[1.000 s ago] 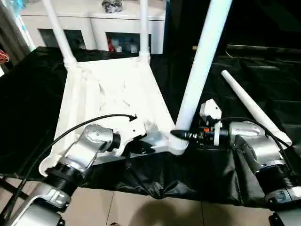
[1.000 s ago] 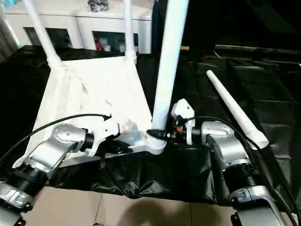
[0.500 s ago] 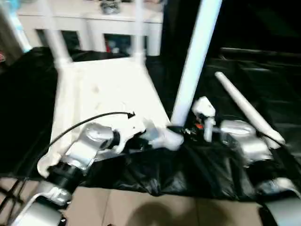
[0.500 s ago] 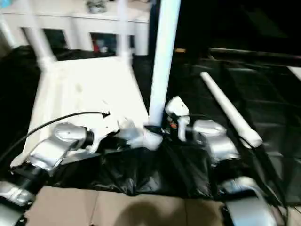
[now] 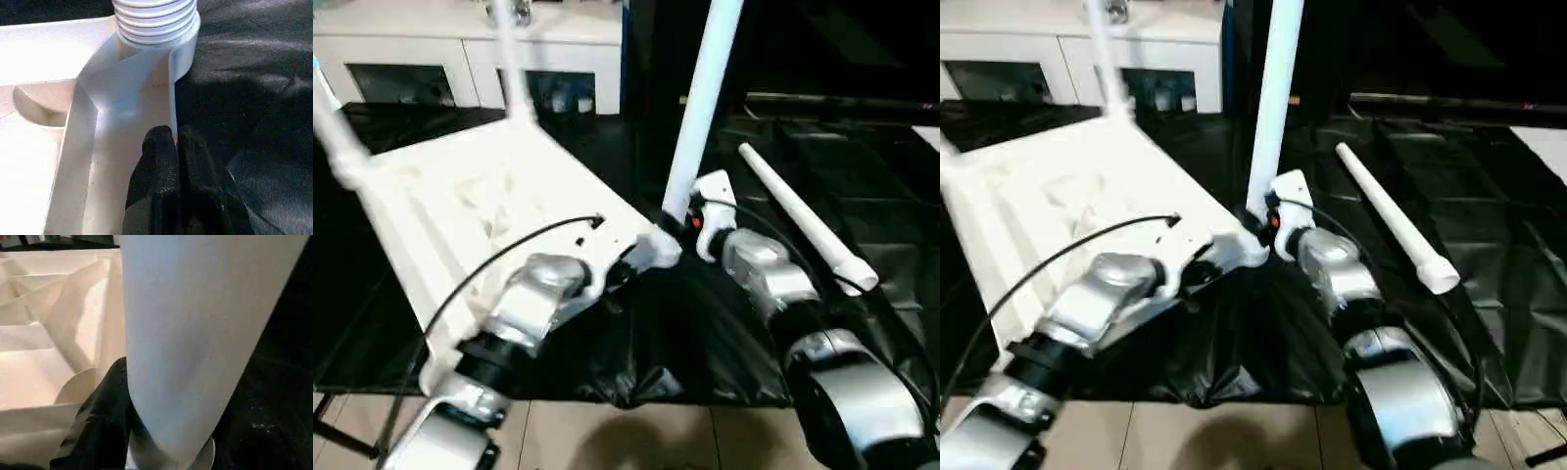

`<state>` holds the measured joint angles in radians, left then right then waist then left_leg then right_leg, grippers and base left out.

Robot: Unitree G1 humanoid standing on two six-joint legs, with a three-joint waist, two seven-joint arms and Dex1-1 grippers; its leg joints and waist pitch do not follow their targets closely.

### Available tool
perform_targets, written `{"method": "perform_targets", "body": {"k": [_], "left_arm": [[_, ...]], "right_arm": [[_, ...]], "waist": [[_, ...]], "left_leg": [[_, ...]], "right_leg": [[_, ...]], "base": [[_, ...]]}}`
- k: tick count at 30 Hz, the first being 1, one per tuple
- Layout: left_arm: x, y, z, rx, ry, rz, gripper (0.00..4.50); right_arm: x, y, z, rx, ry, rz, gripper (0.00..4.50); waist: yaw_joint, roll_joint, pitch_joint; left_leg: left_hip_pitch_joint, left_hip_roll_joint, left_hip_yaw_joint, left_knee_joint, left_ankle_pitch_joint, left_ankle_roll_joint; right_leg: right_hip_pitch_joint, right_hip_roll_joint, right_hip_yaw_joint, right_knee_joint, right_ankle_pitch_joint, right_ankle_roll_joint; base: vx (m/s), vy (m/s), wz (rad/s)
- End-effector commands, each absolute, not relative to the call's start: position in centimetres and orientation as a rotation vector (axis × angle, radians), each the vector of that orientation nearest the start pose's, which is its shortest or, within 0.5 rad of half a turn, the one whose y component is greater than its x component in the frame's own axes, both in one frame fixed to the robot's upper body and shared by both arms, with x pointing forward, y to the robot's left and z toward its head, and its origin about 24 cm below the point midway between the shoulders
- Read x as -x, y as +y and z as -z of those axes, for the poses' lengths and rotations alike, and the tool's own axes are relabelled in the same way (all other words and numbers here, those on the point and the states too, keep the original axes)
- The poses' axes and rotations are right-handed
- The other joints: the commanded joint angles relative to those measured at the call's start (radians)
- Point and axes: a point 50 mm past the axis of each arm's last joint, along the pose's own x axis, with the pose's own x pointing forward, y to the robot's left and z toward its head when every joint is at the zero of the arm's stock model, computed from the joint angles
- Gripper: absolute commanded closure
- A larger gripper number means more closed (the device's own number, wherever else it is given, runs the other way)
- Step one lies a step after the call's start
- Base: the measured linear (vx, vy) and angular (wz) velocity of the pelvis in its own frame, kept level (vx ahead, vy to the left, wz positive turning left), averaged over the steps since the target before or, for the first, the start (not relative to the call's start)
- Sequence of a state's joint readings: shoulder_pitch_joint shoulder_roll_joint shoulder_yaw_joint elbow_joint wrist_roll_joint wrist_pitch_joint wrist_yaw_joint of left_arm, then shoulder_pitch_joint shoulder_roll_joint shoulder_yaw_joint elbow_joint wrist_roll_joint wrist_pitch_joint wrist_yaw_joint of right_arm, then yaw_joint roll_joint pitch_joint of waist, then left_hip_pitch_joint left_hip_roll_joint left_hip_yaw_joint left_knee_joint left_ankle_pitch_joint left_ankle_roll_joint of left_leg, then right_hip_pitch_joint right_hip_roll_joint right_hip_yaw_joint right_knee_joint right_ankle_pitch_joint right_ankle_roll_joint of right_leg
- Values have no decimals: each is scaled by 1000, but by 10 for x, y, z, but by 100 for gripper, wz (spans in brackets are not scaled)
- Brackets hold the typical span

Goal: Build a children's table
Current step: Insert table leg to table base

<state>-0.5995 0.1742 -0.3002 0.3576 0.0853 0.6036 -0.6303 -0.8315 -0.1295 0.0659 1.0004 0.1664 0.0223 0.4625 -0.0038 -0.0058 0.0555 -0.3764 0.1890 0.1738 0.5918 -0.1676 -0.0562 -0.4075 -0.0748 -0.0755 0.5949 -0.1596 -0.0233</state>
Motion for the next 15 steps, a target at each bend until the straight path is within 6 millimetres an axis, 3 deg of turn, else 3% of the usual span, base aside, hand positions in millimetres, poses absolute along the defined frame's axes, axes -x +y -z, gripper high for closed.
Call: {"method": "perform_targets", "body": {"k": [1, 10, 15], "left_arm": [[-331, 59, -98, -382, 339, 902, 450], [-330, 64, -96, -406, 351, 885, 450], [-329, 64, -95, -413, 336, 914, 450]], "right_arm": [[-363, -126, -24, 58, 443, -461, 264], [-366, -117, -31, 61, 387, -512, 264], [-363, -116, -29, 83, 381, -573, 264]], "waist": [[12, 10, -68], [13, 13, -65], [14, 8, -65]], "left_leg": [[6, 33, -13, -68, -305, 32], [10, 35, -15, -72, -355, 16], [9, 36, -14, -72, -346, 22]], "right_leg": [[49, -65, 40, -78, -300, -215], [46, -65, 38, -83, -348, -203], [46, -66, 38, -82, -342, -204]], "base": [[0, 0, 0], [0, 0, 0], [0, 0, 0]]}}
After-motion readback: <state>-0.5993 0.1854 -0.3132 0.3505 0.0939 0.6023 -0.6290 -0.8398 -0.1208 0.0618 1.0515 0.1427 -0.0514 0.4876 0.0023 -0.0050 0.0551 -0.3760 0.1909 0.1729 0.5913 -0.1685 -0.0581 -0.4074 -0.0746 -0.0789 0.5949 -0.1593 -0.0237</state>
